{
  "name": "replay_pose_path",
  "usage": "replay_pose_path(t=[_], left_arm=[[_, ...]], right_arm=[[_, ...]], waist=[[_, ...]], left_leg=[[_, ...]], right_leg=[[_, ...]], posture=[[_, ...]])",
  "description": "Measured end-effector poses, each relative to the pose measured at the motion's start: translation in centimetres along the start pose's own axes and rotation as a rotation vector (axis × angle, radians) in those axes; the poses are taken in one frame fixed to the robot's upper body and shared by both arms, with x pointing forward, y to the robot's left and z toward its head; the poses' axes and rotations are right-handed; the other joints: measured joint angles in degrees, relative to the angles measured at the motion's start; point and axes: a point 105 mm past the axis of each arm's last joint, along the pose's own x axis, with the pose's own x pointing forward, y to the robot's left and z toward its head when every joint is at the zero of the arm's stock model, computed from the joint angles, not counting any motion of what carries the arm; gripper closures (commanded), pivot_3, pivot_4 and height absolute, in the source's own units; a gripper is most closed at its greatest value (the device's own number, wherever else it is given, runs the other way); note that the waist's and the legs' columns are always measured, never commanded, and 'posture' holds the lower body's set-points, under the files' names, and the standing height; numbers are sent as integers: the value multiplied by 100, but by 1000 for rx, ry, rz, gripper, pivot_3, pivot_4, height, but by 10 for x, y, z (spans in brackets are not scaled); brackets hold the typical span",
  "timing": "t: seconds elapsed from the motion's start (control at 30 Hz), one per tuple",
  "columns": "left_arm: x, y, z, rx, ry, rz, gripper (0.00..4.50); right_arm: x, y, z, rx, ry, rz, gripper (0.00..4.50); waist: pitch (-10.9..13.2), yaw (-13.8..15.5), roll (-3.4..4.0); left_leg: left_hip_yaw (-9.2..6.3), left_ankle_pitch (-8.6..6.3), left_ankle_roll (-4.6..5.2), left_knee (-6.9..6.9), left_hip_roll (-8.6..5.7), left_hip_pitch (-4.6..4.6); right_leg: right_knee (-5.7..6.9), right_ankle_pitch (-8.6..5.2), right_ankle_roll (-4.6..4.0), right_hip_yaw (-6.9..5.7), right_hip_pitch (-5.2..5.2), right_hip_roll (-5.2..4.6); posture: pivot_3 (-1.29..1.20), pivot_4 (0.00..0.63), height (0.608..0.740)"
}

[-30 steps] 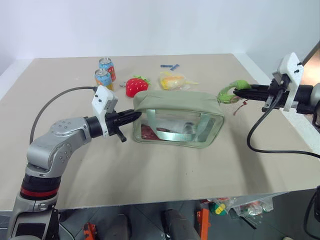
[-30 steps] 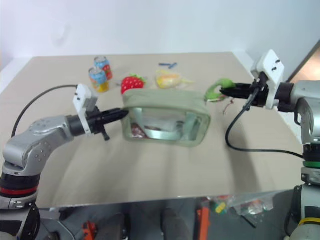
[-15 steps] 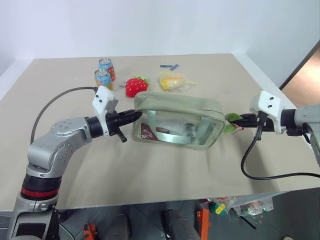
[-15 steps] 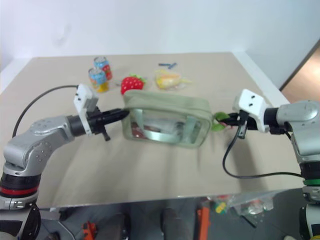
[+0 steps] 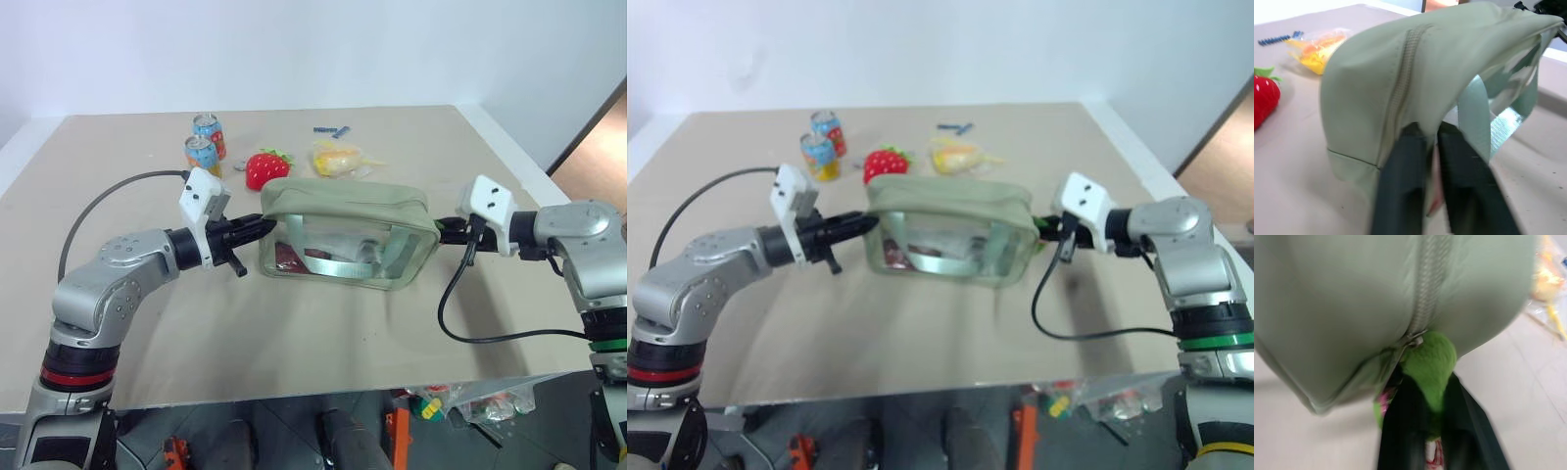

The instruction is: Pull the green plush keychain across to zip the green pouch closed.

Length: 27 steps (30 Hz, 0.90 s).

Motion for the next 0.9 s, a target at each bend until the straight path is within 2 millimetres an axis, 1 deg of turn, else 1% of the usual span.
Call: replay_pose_path(t=[0.03, 0.1, 0.13, 0.2, 0.23, 0.27, 0.3, 0.4, 0.57, 0.63, 0.7, 0.73, 0.8, 0.83, 0.9], left_arm=[[0, 0, -1, -8, 7, -1, 2493], [0, -1, -1, -11, 11, -2, 1777], [0, -1, -1, -9, 12, -3, 1328], [0, -1, 0, -4, 11, -3, 771], [1, -1, 2, 1, 9, -4, 395], [1, -1, 4, 7, 7, -6, 193], [1, -1, 5, 11, 6, -9, 88], [2, -2, 4, 12, 8, -18, 88], [2, -2, 7, 25, 5, -21, 88], [-2, 1, 14, 42, -15, -3, 88], [-13, 11, 25, 77, -50, 45, 88], [-23, 17, 33, 100, -78, 78, 88], [-35, 21, 38, 129, -90, 116, 88], [-43, 21, 36, 163, -82, 140, 88], [-53, 21, 27, 184, -57, 173, 88]], right_arm=[[-2, -3, 2, 20, -7, -9, 2475], [-8, -6, 3, 43, -6, -15, 1780], [-14, -8, 2, 55, 2, -17, 1336], [-21, -11, 2, 65, 5, -29, 762], [-25, -14, 2, 71, 10, -39, 381], [-31, -17, 3, 74, 15, -53, 177], [-37, -20, 5, 79, 15, -67, 79], [-47, -25, 8, 85, 5, -95, 79], [-62, -36, 19, 118, -72, -165, 79], [-69, -40, 31, 156, -171, -195, 79], [-75, -38, 49, 180, -284, -200, 79], [-79, -33, 60, 178, -345, -202, 79], [-82, -20, 70, 174, -397, -198, 79], [-81, -5, 70, 183, -413, -181, 79], [-72, 21, 64, 235, -420, -126, 79]], waist=[[0, 1, 0], [0, 2, 0], [0, 3, 0], [0, 6, 0], [0, 6, 0], [0, 7, 0], [0, 5, 0], [0, -2, 0], [0, -1, 0], [0, -7, 0], [0, -21, 1], [0, -18, 0], [-1, -7, 0], [-6, 6, -7], [-6, 22, -5]], left_leg=[[0, 0, 0, 0, 0, 0], [0, 0, 0, 0, -1, -1], [-1, 0, 0, -1, -1, -1], [-1, 0, 0, -1, -1, -1], [0, 0, 0, -1, -2, -1], [0, 0, 0, -1, -2, 0], [2, 0, 0, -1, -2, 1], [1, 0, 0, -1, -1, 2], [1, 0, 0, 0, -1, 3], [3, 0, 0, 0, 0, 2], [2, 0, 0, -3, 3, 2], [-5, 0, 0, -7, 5, 3], [-15, 0, 0, -12, 7, 2], [-21, -2, 2, -15, 9, 1], [-21, -6, -2, -14, 6, -2]], right_leg=[[0, 0, 0, 1, -1, 0], [0, 0, 0, 0, -1, -1], [0, -1, -1, 1, -1, -1], [0, -1, -1, 0, -1, -1], [0, -1, -1, 1, -1, -1], [0, -1, -1, 1, -1, -1], [0, -1, -1, 2, -1, -1], [0, -1, -1, 2, -1, 0], [0, 0, -1, 2, 0, 0], [0, 0, 1, 4, -1, 0], [0, 1, 0, 5, -3, 4], [2, -2, -4, -1, -2, 7], [0, -6, -6, -9, 2, 9], [1, -17, -9, -16, 2, 8], [2, -22, -7, -17, 1, 3]], posture=[[0, 150, 740], [0, 150, 740], [0, 150, 740], [0, 150, 740], [0, 150, 740], [0, 150, 740], [0, 150, 740], [0, 150, 740], [0, 150, 740], [0, 150, 740], [0, 150, 740], [0, 150, 740], [0, 150, 740], [0, 150, 740], [0, 150, 740]])
